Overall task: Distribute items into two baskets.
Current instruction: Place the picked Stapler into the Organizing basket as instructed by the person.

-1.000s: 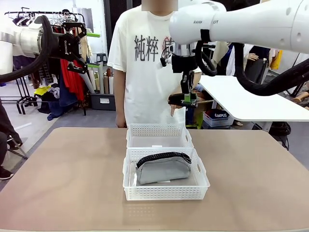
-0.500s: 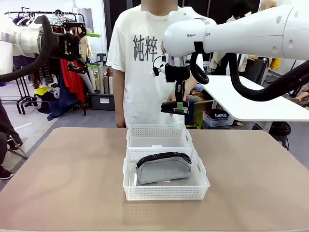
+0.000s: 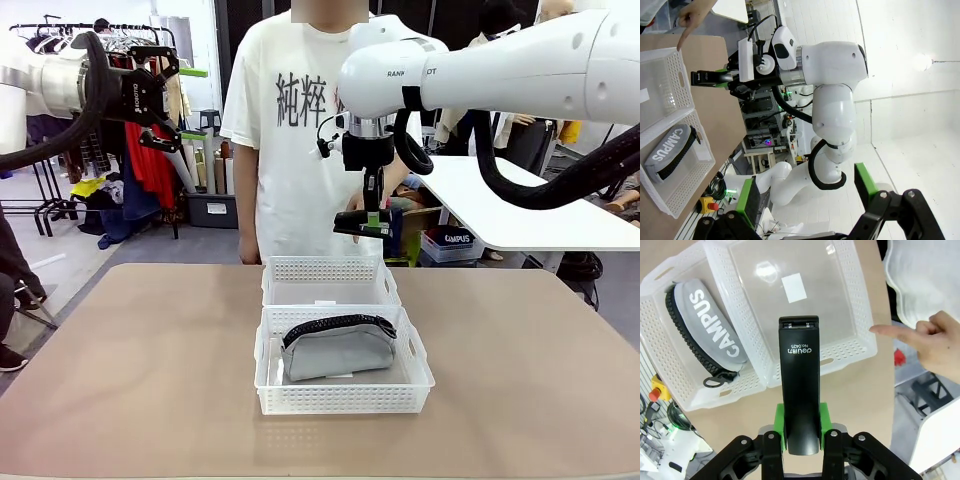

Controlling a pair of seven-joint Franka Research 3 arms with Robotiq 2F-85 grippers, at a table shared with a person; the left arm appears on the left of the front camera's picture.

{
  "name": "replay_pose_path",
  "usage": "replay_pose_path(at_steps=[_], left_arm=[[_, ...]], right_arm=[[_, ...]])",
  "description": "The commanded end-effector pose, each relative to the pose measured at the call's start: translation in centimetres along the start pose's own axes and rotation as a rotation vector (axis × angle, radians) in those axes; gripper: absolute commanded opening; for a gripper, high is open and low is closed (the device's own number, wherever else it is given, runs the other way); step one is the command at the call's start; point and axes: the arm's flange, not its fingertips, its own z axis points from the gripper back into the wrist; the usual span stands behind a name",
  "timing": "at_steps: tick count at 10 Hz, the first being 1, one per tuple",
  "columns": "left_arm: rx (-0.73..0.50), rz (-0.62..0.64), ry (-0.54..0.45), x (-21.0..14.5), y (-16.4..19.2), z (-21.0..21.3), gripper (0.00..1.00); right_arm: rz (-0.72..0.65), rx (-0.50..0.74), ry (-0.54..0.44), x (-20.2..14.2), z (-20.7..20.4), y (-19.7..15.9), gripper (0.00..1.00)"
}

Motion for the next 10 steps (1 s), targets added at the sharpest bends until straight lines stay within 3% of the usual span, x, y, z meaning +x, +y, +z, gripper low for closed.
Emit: replay_pose_path(at_steps=[1,3,6,10], left_arm=[[-0.005,0.0,0.007,-0.1,-0.1,0.2,1.0],[-0.005,0.0,0.007,-0.1,-0.1,0.2,1.0],[-0.005,0.0,0.007,-0.1,-0.1,0.2,1.0],[-0.005,0.0,0.007,-0.1,-0.1,0.2,1.0]], right_arm=[[0.0,-0.007,0.002,-0.1,0.3,0.0,0.0],[0.0,0.0,0.0,0.0,0.0,0.0,0.0],[0.07,0.02,-0.028,2.9,-2.6,0.6,0.0],[0.175,-0.004,0.014,6.4,-7.4,1.6,0.0]])
